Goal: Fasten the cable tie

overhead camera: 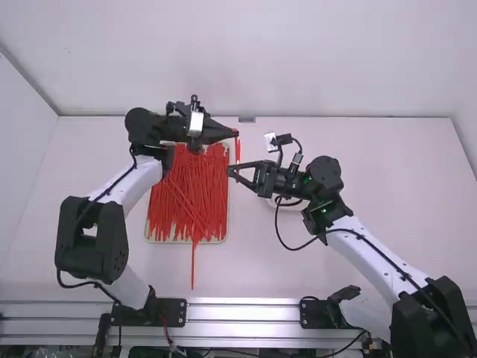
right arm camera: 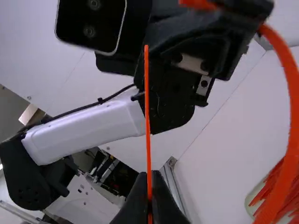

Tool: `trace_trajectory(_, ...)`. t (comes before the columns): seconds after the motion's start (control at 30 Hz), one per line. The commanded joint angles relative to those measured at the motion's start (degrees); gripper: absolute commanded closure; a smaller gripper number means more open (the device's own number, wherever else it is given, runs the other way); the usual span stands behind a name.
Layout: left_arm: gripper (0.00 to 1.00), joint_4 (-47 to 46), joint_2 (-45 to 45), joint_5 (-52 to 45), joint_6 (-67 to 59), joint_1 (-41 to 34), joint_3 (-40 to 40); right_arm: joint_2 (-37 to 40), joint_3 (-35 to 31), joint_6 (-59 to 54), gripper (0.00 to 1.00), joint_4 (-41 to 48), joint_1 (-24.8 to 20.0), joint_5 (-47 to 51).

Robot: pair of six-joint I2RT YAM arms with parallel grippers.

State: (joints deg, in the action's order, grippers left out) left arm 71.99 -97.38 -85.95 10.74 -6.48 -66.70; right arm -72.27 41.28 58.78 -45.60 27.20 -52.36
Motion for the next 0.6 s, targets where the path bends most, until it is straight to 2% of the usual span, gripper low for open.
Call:
trace_trajectory(0.0, 0.99, 2.6, 0.4, 0.0, 1.6, 0.1, 1.6, -0.1, 1.1, 0.7, 1.0, -0.6, 0.6, 1.6)
trace_trajectory(0.13, 0.99, 13.3, 0.4, 0.5, 7.4, 0.0, 3.7, -1.0, 1.1, 1.0, 1.0, -0.6, 0.6, 3.4)
trace_trajectory(0.27, 0.98, 19.3, 0.4, 2.6, 12.1, 0.0, 4.7, -2.3, 1.1, 1.4, 1.0, -0.8, 0.6, 3.3)
trace_trajectory(0.57, 0.99, 18.7, 0.4, 3.0, 12.0, -0.1, 4.9, -5.0, 1.1, 3.5, 1.0, -6.7, 3.2, 2.9)
